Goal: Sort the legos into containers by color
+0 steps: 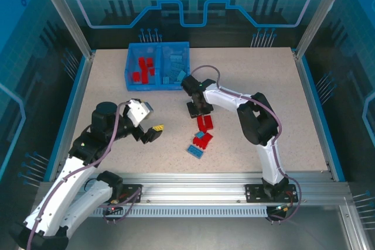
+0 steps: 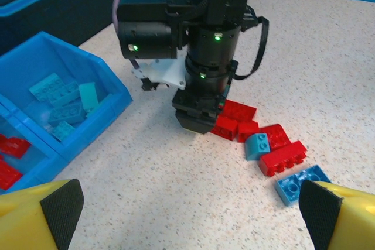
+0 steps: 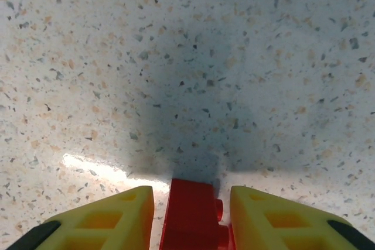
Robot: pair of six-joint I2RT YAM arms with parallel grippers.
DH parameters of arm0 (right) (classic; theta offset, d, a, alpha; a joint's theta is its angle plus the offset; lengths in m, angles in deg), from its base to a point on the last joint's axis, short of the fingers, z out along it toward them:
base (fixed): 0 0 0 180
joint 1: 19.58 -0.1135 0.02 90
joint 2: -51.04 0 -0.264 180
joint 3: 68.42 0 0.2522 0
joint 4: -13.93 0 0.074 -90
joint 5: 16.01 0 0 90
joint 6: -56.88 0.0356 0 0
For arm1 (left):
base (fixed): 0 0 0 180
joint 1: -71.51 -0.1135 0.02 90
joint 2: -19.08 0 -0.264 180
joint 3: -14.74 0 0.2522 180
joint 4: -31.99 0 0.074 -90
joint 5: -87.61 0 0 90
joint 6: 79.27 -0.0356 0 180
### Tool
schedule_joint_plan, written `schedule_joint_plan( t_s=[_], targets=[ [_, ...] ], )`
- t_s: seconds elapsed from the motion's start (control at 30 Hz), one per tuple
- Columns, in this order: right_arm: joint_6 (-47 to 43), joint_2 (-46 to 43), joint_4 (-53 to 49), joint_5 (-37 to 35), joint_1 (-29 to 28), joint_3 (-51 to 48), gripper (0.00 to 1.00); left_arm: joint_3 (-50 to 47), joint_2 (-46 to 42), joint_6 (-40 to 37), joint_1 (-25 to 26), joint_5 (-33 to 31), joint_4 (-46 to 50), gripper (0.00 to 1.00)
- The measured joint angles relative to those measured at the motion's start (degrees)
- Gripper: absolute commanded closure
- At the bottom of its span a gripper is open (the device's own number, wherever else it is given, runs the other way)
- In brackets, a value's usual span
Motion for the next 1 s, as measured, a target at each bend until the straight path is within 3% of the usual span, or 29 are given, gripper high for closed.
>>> schedule_joint_plan(
  t_s=[0.3, 0.47, 0.67, 0.83, 1.0],
  targets=[
    [1.2, 0.0, -0.9, 3.5, -1.0, -1.2, 0.63, 0.0, -0.2, 0.2, 0.0, -2.4, -1.9, 0.01],
    [1.3, 0.0, -2.1, 3.6, -1.5, -1.9, 0.77, -0.8, -1.3, -0.5, 0.0, -2.0, -2.6, 0.01],
    [1.0, -1.6, -2.1, 3.7, -1.6, -2.6, 0.84, -3.8, -8.0, -6.9, 0.0, -0.1, 0.0, 0.01],
    [0.2, -8.8, -1.0, 4.9, -1.6, -2.0, 0.85, -3.8, -13.9, -9.2, 0.0, -0.4, 1.9, 0.01],
    [-2.4, -12.2, 4.3, 4.7, -2.7, 7.2, 0.84, -3.8, -15.4, -1.0, 0.0, -9.1, -1.7, 0.01]
  ],
)
